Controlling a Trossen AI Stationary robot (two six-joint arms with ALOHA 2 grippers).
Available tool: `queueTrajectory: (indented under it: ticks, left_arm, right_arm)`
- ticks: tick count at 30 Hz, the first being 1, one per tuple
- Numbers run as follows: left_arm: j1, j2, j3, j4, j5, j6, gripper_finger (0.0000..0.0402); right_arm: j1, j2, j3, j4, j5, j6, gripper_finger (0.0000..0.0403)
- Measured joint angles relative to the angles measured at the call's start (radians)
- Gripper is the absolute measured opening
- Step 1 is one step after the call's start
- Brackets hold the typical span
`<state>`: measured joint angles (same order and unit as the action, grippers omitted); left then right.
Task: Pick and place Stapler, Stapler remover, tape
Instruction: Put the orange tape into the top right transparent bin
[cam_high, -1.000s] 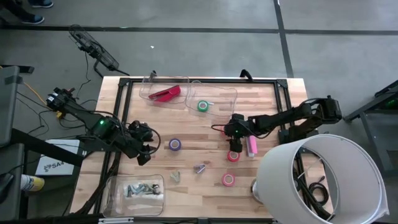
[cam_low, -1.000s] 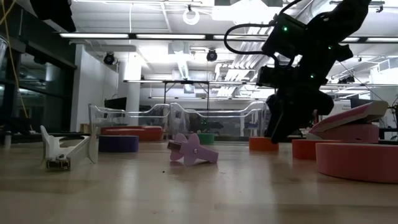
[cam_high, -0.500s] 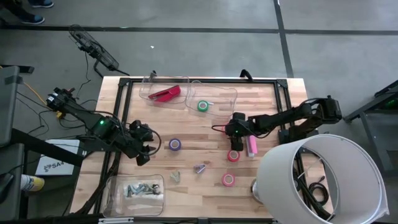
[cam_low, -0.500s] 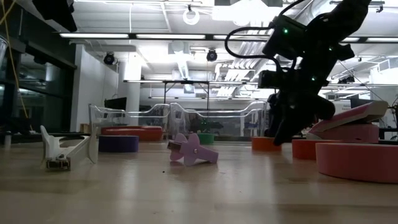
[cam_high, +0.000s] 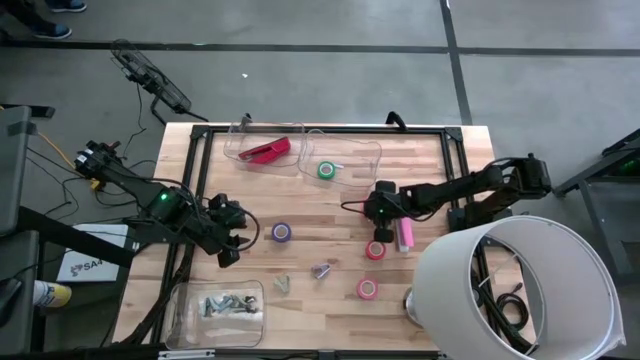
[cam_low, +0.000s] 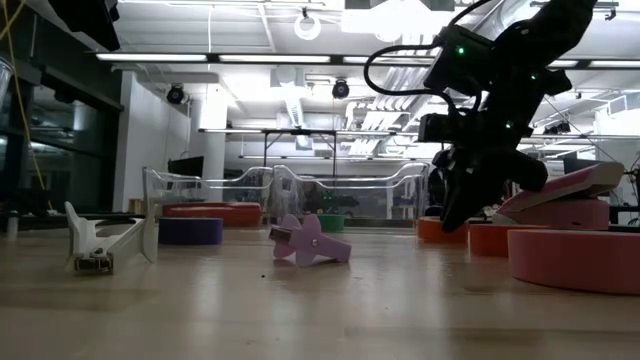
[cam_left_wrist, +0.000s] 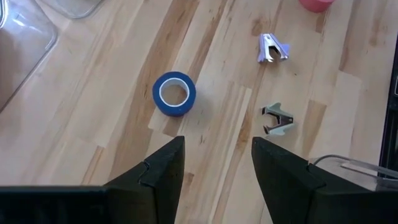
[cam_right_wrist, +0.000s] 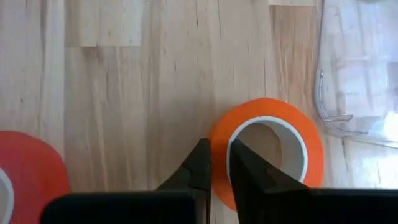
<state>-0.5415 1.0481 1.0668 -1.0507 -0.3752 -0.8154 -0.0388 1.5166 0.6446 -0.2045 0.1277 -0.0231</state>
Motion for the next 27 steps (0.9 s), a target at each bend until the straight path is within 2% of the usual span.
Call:
queueTrajectory:
  ticks: [11, 21, 27]
  left_arm:
    - [0.000, 0.000, 0.000, 0.000, 0.000, 0.000, 0.0184]
    - [0.000, 0.000, 0.000, 0.003, 0.015, 0.000, 0.0184]
    - [0.000, 0.000, 0.000, 0.002, 0.018, 0.000, 0.0184]
  right_arm:
    - [0.001, 0.004, 0.083, -0.087, -0.069, 0.080, 0.0024]
    - [0.038, 0.004, 0.287, -0.222, -0.185, 0.098, 0.0024]
    - [0.056, 0.004, 0.404, -0.256, -0.168, 0.109, 0.0024]
